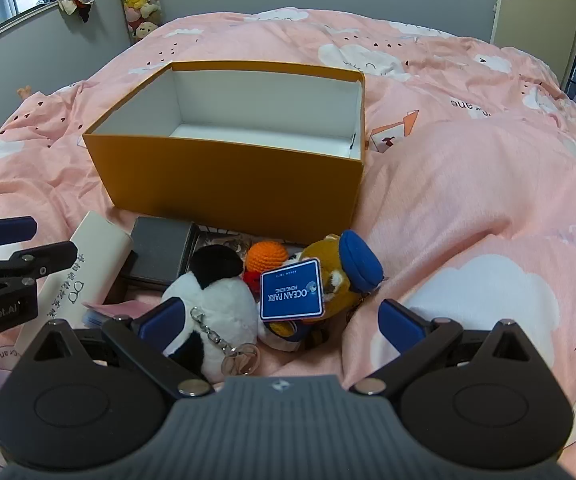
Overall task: Organize objects
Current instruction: 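Grasp the white glasses case with the left tool and lift it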
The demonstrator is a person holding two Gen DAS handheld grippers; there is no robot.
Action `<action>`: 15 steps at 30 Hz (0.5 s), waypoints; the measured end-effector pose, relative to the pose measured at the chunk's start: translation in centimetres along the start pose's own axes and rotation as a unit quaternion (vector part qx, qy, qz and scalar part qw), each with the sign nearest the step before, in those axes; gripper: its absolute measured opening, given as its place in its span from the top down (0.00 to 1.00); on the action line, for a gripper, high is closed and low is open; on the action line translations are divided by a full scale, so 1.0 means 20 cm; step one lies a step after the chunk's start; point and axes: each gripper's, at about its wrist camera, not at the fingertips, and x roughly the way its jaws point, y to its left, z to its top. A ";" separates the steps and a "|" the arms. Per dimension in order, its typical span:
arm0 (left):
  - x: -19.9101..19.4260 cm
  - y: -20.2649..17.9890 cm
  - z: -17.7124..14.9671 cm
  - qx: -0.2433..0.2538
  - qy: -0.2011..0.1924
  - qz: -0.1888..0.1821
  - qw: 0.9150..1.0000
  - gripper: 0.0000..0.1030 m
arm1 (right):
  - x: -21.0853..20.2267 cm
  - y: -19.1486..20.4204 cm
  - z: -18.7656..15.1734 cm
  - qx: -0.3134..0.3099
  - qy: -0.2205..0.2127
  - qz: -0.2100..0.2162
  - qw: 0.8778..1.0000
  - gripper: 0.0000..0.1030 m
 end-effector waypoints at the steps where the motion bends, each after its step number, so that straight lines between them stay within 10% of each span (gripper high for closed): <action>1: 0.00 0.00 0.00 0.001 0.000 0.000 1.000 0.43 | 0.00 0.00 0.00 0.001 0.000 0.000 1.000 0.01; 15: 0.00 -0.01 -0.01 0.004 0.002 -0.001 1.000 0.43 | 0.00 0.00 0.00 0.004 0.004 0.003 1.000 0.01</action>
